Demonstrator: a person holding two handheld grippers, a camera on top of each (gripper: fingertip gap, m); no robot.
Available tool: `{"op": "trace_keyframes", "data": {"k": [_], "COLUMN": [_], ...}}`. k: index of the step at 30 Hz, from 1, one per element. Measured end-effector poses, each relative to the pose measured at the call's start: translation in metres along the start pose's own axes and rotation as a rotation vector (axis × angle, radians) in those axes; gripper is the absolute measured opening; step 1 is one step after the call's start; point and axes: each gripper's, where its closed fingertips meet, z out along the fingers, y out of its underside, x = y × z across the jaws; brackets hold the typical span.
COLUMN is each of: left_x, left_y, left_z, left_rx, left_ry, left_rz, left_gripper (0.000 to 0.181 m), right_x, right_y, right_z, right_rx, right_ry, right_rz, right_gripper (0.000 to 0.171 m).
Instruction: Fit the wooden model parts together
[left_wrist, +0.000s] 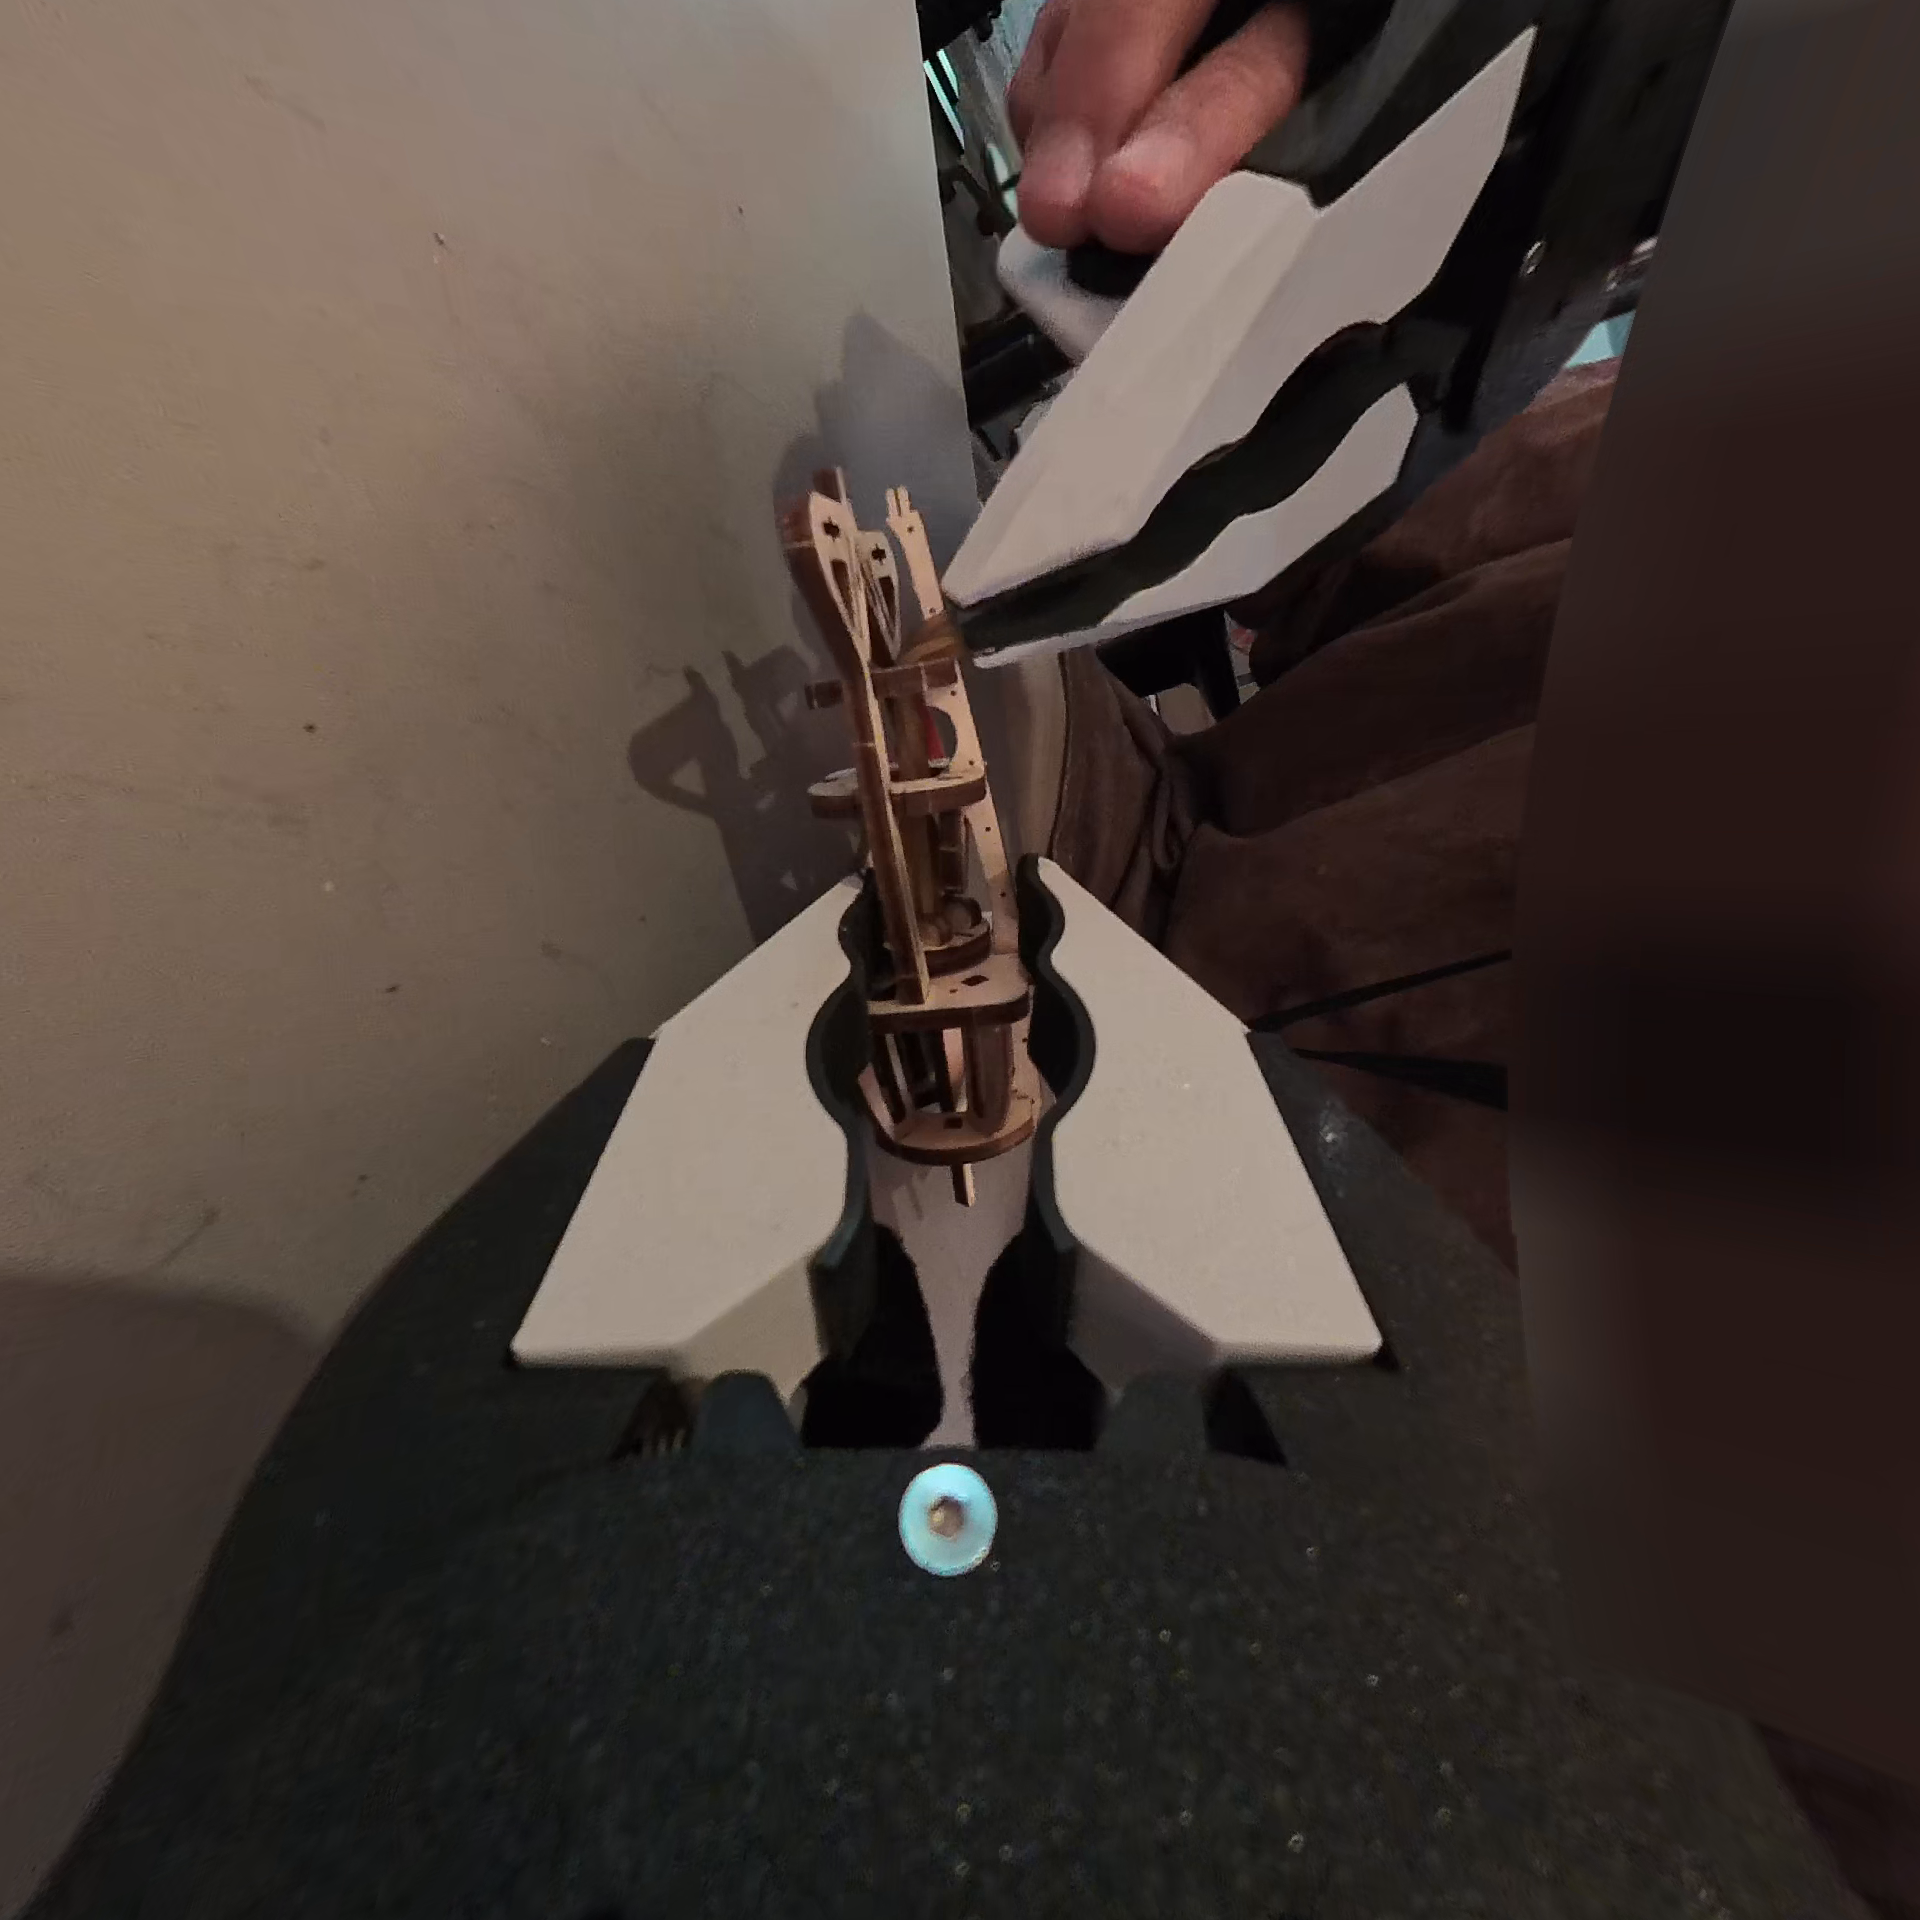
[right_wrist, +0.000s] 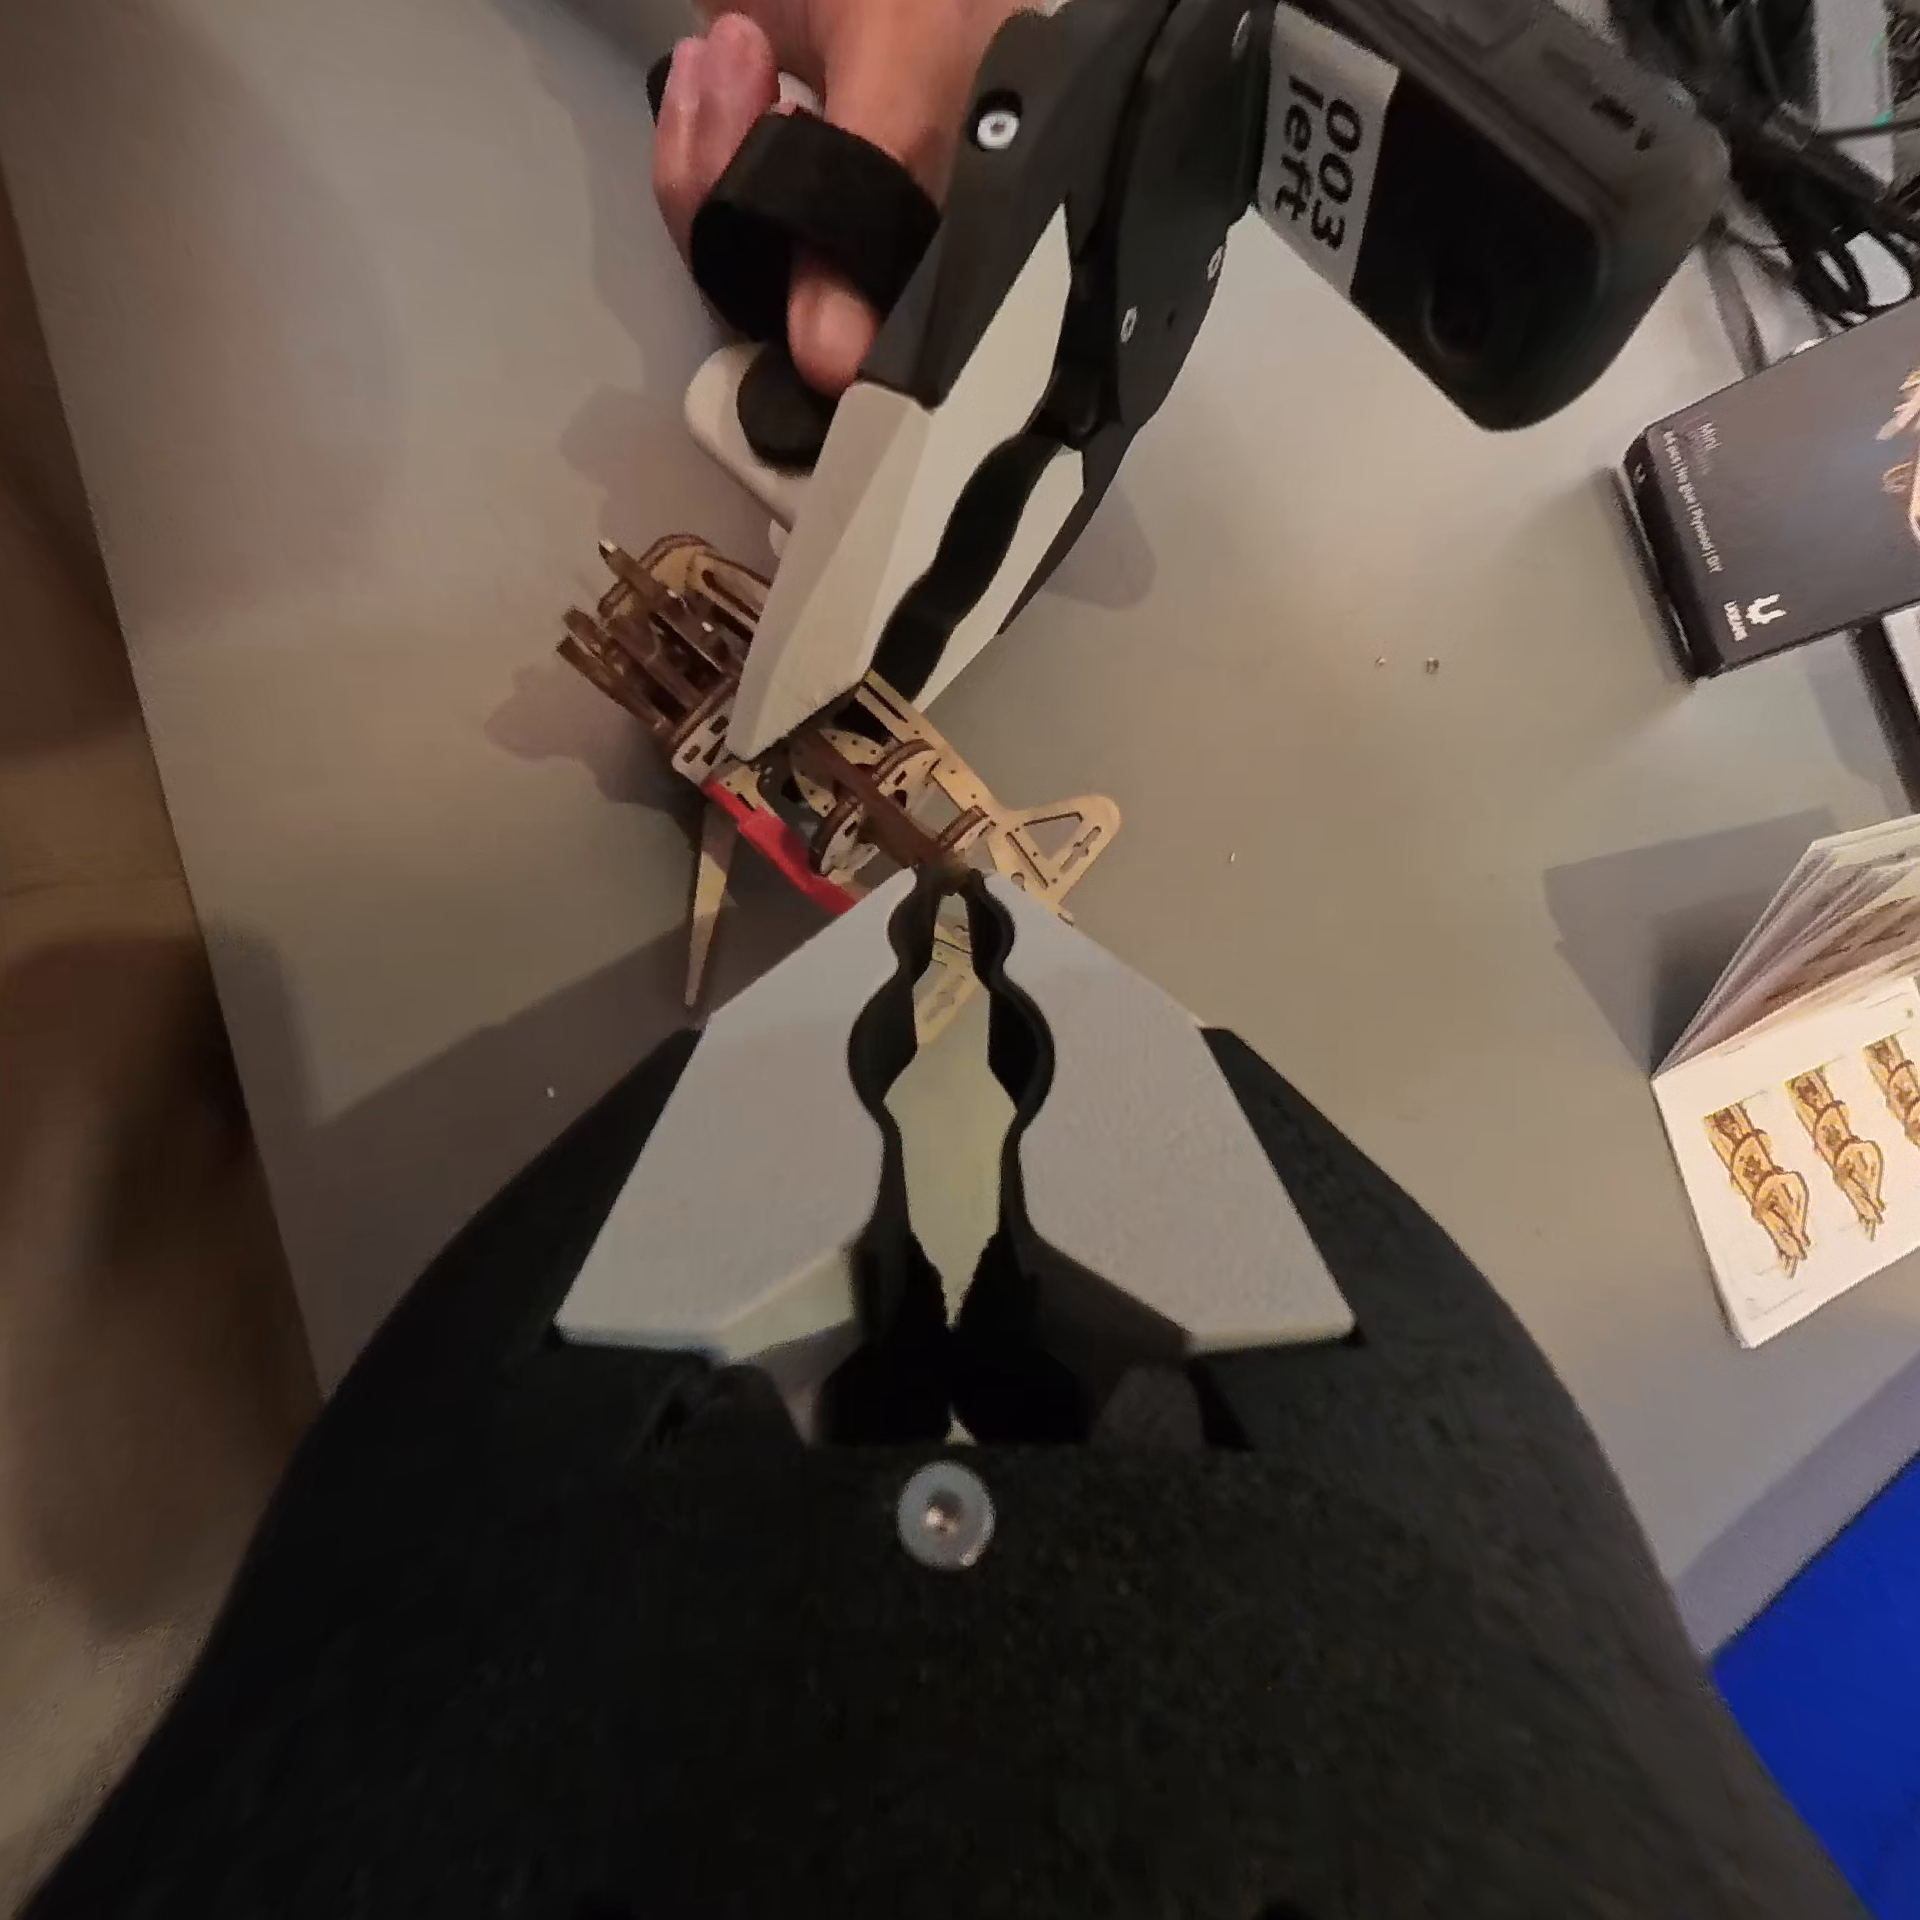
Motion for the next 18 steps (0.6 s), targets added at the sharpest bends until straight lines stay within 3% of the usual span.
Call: {"op": "trace_keyframes", "data": {"k": [1,8,18], "left_x": [0.0,0.0,-0.001], "left_y": [0.0,0.0,-0.001], "left_z": [0.0,0.001,0.0], "left_rx": [0.0,-0.004,0.004], "left_ry": [0.0,-0.003,-0.003], "left_rz": [0.0,-0.003,-0.007], "left_gripper": [0.023,0.023,0.022], "right_x": [0.001,-0.002,-0.002], "right_y": [0.0,0.011,0.01], "right_z": [-0.001,-0.004,-0.003], "right_rx": [-0.03,-0.313,-0.352], "right_ry": [-0.013,-0.149,-0.143], "right_rz": [-0.012,-0.25,-0.306], "right_gripper": [0.005,0.002,0.004]}}
